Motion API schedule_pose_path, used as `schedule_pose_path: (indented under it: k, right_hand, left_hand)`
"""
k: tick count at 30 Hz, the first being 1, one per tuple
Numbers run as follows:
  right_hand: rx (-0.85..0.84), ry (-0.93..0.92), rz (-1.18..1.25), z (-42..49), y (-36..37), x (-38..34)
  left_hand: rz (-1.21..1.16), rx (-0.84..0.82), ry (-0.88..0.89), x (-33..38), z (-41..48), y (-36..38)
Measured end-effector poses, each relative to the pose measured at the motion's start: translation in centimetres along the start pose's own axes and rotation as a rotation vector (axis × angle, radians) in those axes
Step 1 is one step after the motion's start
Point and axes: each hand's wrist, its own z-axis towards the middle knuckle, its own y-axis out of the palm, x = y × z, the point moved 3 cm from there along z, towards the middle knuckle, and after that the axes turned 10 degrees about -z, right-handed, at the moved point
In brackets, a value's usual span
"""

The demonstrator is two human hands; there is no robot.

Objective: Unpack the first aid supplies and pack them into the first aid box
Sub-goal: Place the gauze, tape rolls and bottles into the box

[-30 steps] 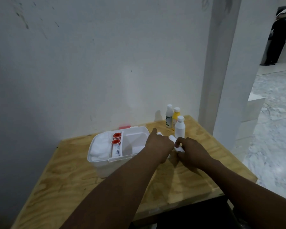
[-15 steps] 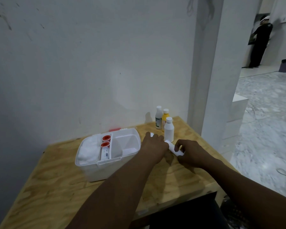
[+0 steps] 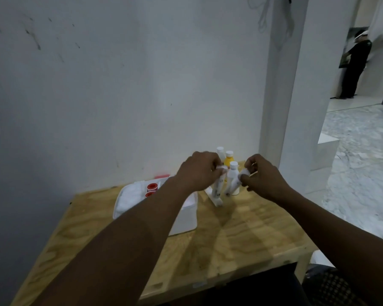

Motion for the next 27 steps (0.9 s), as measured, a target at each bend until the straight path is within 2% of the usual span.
schedule_pose_path:
  k: [3,7,14,21,27]
  right_hand:
    - [0.077,-0.069,-0.051,0.9,-0.5,-2.7]
    - [0.126,-0.185,-0.051,1.7,-0.3,-6.8]
    - [0.05,-0.335,-0.016,1.3,3.9,-12.9]
    - [-0.149,-0.435,-0.116,-0.7,8.4,-13.8]
    - [-0.293,-0.382,-0.219,-1.7,10.0,-12.2]
  left_hand:
    - [-0.105,0.118,-0.022,-0.6,-0.4,-3.7]
    - [-0.074,0.193,-0.031,-2.3,-1.6,-8.0]
    - [0.006,0.21,-0.148,-6.5,-5.1,-10.7]
    - [0.001,0.082,-0.203,-8.2,-7.4,-9.0]
    - [0.092,-0.128,-0.23,-8.5,-8.0,-7.0]
